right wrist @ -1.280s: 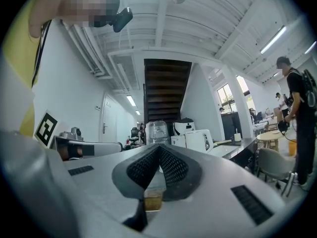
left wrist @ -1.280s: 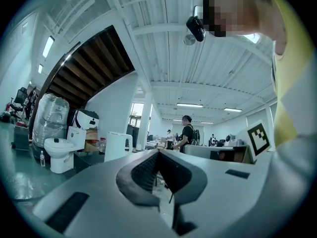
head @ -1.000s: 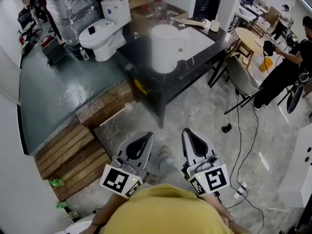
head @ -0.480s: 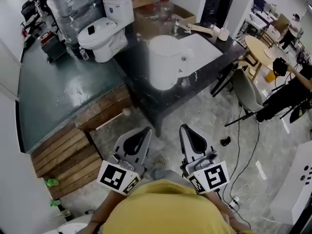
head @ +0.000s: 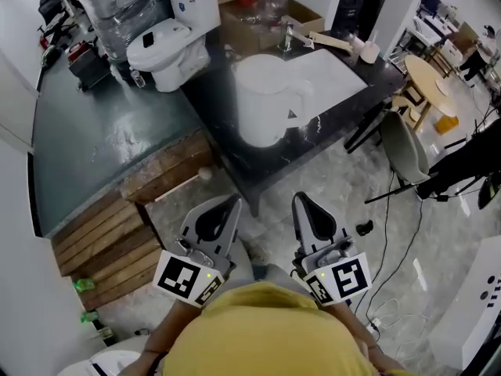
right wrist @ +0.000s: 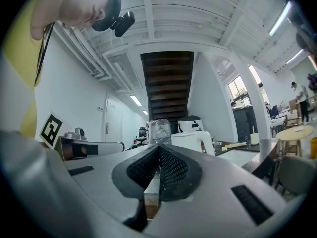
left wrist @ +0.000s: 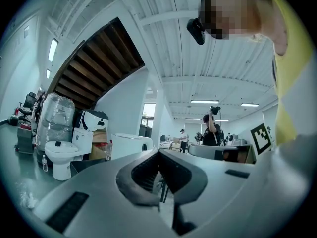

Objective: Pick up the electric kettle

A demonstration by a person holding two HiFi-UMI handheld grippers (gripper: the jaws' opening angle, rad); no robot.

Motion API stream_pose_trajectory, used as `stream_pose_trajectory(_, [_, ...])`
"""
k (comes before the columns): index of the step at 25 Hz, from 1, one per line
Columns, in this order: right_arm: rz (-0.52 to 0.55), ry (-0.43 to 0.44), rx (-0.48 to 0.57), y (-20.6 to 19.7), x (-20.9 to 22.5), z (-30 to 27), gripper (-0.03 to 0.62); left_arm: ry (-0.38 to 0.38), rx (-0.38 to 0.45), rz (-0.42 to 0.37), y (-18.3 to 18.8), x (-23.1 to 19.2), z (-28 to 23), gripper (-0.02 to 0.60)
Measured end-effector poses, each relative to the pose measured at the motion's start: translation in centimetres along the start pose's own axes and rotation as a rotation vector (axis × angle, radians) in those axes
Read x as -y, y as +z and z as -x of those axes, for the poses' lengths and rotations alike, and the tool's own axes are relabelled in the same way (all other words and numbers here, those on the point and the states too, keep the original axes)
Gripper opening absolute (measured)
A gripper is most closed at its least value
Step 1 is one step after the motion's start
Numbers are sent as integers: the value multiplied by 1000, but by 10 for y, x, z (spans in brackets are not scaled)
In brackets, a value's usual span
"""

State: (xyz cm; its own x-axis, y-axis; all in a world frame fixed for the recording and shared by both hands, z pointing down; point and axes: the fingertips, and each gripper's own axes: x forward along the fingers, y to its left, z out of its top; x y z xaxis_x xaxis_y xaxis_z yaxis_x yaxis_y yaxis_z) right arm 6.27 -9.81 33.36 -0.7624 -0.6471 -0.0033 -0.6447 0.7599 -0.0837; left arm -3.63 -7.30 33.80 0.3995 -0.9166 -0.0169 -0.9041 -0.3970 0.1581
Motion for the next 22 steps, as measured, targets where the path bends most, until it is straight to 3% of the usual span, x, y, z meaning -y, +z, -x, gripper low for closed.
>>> stream_pose_trajectory(12, [17,-57,-19,-1,42,-44,15,-33,-7,3,5,-41,-56,9])
stream_pose_trajectory(22, [48,-203,-40,-8,94,-100,15,-73,-22,6,13,-93,-110,9])
